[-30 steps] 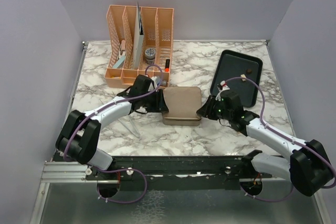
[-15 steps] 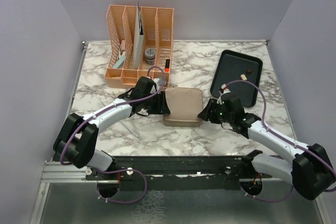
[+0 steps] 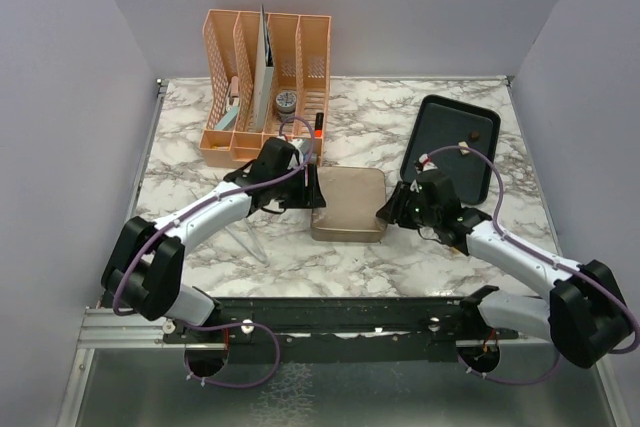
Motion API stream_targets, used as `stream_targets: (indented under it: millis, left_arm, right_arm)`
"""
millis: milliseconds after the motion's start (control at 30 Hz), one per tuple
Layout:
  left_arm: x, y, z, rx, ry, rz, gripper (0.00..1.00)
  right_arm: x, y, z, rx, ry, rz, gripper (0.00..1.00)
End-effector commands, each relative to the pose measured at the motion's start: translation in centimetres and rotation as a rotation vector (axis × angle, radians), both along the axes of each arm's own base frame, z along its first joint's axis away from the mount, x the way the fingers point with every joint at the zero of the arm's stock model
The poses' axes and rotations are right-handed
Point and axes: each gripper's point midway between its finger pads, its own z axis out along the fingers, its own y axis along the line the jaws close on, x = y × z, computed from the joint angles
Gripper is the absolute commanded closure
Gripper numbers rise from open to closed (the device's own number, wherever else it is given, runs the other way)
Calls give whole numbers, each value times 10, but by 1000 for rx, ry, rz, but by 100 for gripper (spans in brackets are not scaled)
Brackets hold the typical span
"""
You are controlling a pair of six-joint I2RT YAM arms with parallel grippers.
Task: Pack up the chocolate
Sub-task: Close the box lid on the packing box.
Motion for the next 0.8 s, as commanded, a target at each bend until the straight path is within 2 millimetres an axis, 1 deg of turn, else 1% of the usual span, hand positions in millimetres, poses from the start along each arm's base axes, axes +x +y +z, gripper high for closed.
stream_targets:
  millis: [0,167,333,500,633,767]
  left_arm:
    - [13,-5,6,-10,-28,-12,39]
    - [15,-6,0,1,-24,-24,39]
    - [14,-2,-6,24,-19,-23,41]
    - [10,-2,-9,24,-3,-37,42]
    - [7,-3,-11,19,5,-48,42]
    - [5,-1,-12,23,8,-46,47]
  right_arm:
    - [17,4,7,-18,-44,-8,57]
    - [23,6,7,-31,-50,-5,62]
    - [26,8,9,-33,-69,10,66]
    - [27,9,10,-40,-79,28,67]
    - [29,8,4,-57,-64,23,67]
    - [26,6,-2,-65,-46,18,68]
